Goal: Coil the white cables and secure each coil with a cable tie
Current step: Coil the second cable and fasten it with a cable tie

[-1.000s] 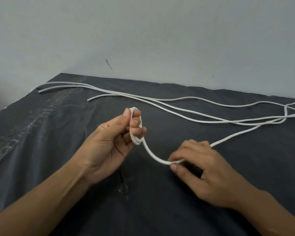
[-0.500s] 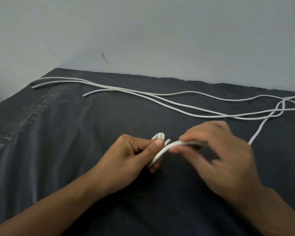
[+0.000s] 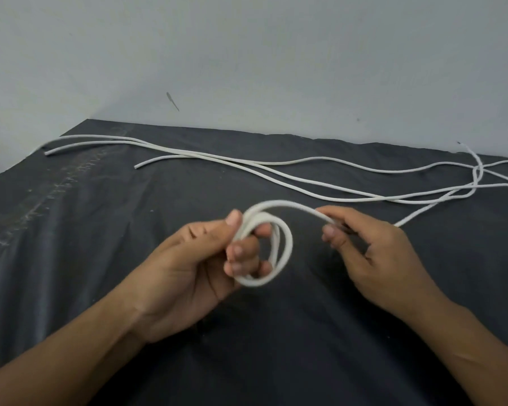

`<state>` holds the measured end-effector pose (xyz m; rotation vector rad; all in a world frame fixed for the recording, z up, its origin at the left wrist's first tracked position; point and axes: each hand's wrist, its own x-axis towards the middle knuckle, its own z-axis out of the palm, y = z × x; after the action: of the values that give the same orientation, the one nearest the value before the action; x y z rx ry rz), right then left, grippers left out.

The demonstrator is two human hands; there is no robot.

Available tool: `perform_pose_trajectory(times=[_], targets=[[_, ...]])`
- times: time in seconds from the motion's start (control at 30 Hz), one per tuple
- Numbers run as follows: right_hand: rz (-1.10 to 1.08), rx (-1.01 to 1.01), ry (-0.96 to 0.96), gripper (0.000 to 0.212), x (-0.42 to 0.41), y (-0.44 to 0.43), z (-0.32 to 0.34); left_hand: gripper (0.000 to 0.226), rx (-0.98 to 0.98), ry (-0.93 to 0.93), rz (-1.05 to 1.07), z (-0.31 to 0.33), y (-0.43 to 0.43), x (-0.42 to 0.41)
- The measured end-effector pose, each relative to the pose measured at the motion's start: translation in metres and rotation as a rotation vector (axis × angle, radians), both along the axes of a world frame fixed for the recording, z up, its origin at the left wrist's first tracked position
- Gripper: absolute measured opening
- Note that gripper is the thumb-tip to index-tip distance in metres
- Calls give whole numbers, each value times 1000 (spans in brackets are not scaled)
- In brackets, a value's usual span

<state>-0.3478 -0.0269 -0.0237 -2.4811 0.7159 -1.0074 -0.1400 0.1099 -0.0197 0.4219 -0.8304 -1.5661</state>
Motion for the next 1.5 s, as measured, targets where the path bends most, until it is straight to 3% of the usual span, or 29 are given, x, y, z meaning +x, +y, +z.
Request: perform_pose_trajectory(times=[0.13, 0.2, 0.4, 0.53, 0.67, 0.8, 0.87, 0.97, 1.03, 1.13, 1.3, 1.5], targets=[[-133, 108, -18, 9, -7, -13, -3, 24, 29, 154, 12, 6, -2, 16], [-162, 10, 27, 4, -9, -14, -1, 21, 43, 165, 33, 6, -1, 19], [-95, -321, 424, 35, -2, 7, -3, 29, 73, 126, 359, 9, -7, 15], [66, -515, 416, 49, 13, 28, -4, 29, 46, 11, 529, 9, -10, 17], [221, -570, 327, 45, 23, 45, -2, 32, -45, -254, 609, 4, -7, 13], [271, -626, 162, 25, 26, 48, 3, 31, -101, -739, 718, -5, -4, -1], [251, -675, 64, 14, 25, 48, 4, 33, -123, -957, 669, -7, -3, -7], [138, -670, -72, 32, 22, 43, 9, 44, -97, -1115, 469, -8, -1, -14], [114, -620, -113, 37, 19, 39, 12, 42, -118, -1078, 419, -3, 2, -16], [87, -495, -140, 27, 14, 33, 12, 42, -126, -965, 358, 2, 0, -15], [-44, -162, -219, 10, 7, 19, 15, 41, 3, -509, 143, 0, 2, -9], [-174, 283, -126, 33, -8, -11, 10, 44, 30, -29, -172, 7, 3, 3]])
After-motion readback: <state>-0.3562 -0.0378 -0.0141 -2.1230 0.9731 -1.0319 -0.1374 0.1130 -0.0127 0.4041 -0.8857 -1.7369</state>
